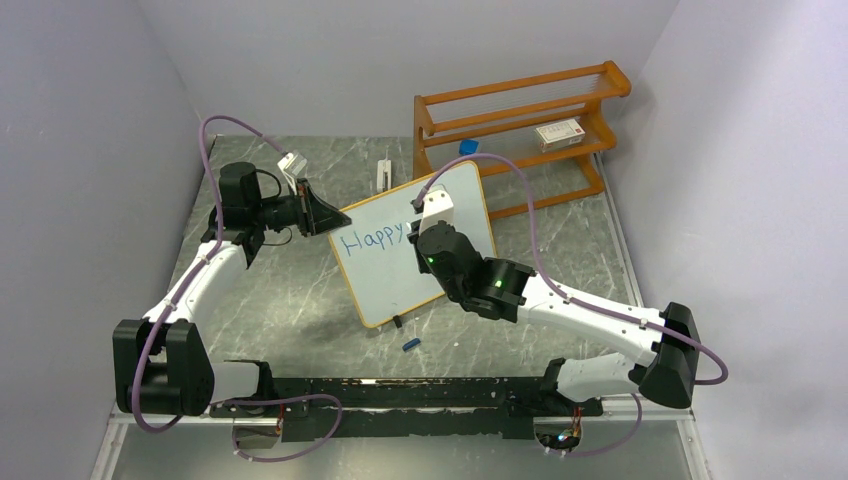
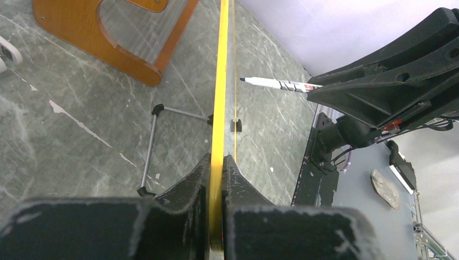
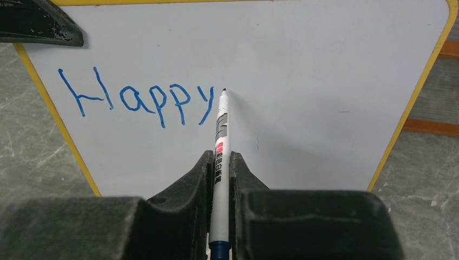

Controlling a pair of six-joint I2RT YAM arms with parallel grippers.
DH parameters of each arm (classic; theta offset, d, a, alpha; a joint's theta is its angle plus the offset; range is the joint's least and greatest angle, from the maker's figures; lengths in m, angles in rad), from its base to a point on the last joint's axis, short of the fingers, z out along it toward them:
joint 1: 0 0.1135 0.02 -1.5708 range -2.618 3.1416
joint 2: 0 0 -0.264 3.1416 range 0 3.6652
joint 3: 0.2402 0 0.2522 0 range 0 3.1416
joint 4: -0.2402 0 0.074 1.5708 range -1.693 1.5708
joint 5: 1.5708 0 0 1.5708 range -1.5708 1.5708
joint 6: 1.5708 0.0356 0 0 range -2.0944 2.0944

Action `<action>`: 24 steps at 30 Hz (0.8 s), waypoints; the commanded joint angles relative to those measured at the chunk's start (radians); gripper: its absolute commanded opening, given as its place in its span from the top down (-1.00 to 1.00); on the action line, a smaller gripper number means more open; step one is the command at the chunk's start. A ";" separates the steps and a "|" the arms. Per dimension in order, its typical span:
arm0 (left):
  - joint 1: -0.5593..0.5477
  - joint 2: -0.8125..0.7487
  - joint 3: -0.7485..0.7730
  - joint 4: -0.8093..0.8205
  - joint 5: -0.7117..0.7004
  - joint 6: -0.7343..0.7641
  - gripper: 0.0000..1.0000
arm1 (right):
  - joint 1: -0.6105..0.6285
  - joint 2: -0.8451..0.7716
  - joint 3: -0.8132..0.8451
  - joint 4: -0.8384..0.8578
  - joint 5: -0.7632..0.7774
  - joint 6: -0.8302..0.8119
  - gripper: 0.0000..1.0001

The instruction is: Write a sentence on the whiteboard

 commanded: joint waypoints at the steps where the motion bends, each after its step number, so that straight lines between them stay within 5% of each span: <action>1: -0.022 0.022 0.006 -0.043 -0.006 0.051 0.90 | -0.004 -0.012 -0.007 0.020 0.030 -0.007 1.00; 24: -0.022 0.025 0.008 -0.043 -0.009 0.053 0.90 | -0.027 -0.057 -0.038 -0.008 0.055 -0.006 1.00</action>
